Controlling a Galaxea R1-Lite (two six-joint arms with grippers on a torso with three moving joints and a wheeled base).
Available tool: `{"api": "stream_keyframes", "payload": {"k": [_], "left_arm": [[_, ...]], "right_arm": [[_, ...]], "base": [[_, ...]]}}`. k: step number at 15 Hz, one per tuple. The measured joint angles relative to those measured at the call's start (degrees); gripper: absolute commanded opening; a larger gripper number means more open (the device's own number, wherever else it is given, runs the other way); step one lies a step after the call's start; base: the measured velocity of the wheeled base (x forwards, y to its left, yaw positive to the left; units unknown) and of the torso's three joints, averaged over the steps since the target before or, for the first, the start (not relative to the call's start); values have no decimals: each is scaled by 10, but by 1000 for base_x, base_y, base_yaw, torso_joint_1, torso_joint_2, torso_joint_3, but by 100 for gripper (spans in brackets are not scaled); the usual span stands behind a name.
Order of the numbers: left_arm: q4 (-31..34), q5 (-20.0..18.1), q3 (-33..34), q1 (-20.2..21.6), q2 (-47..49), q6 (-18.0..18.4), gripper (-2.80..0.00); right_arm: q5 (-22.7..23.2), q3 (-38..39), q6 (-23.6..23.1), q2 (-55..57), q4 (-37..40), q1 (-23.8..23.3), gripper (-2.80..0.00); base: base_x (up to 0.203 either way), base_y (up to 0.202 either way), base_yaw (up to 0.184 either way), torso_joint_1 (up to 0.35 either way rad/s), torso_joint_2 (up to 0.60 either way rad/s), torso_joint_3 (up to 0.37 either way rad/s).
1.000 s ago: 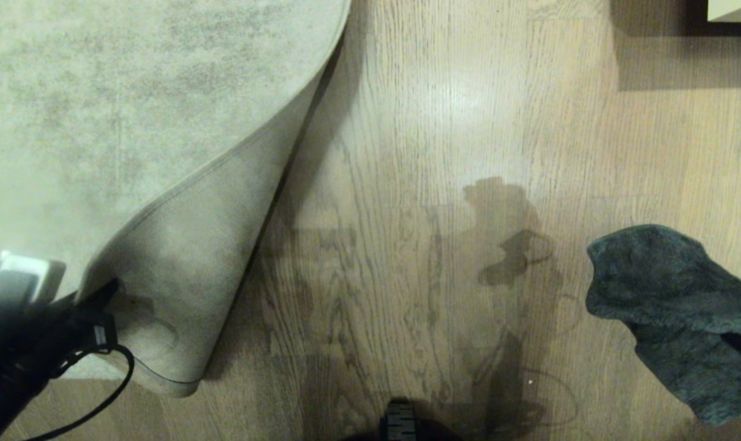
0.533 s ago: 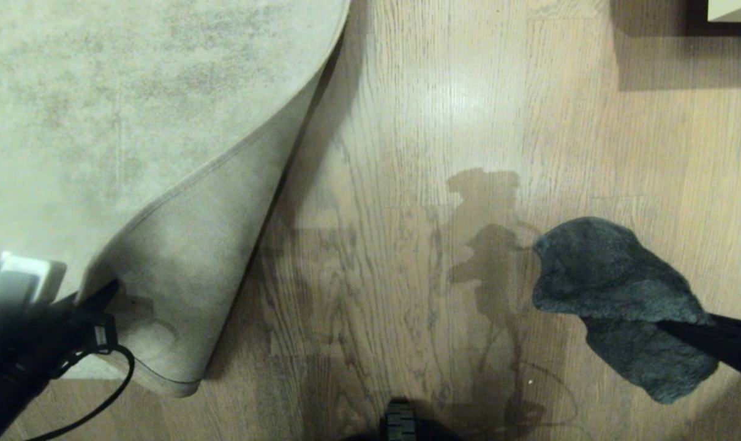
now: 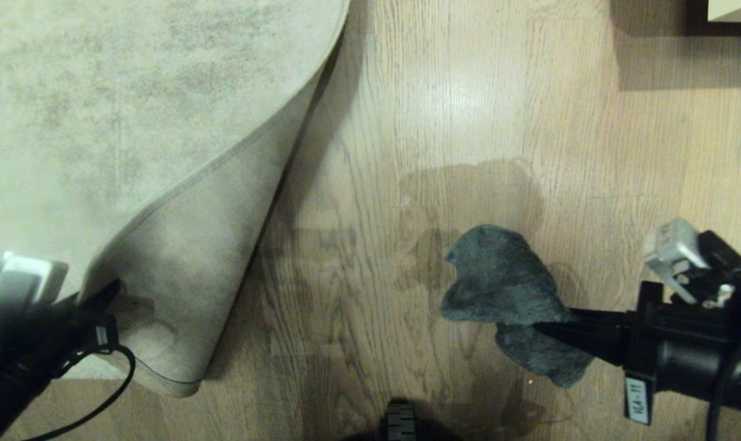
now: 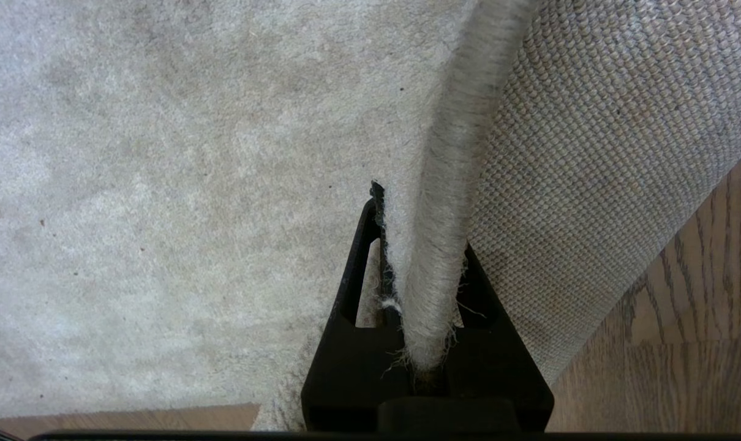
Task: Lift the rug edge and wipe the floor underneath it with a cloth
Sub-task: Wipe the floor under the carpet with a rag
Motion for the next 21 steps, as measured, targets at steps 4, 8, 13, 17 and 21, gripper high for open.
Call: {"api": "stream_keyframes", "payload": {"k": [4, 8, 13, 17, 21], "left_arm": [[0, 0, 0, 0, 0, 0, -280], [0, 0, 4, 0, 1, 0, -280], [0, 1, 16, -1, 1, 1, -280], [0, 0, 18, -2, 1, 1, -280], [0, 0, 17, -3, 5, 3, -280]], "right_arm": [[-66, -18, 2, 119, -108, 113, -280], [-136, -43, 5, 248, -240, 194, -280], [-163, -147, 9, 399, -328, 246, -280], [-165, -209, 21, 492, -364, 262, -280], [-166, -253, 34, 561, -399, 266, -280]], "base": [[0, 0, 0, 0, 0, 0], [0, 0, 0, 0, 0, 0], [0, 0, 0, 0, 0, 0], [0, 0, 0, 0, 0, 0], [0, 0, 0, 0, 0, 0]]}}
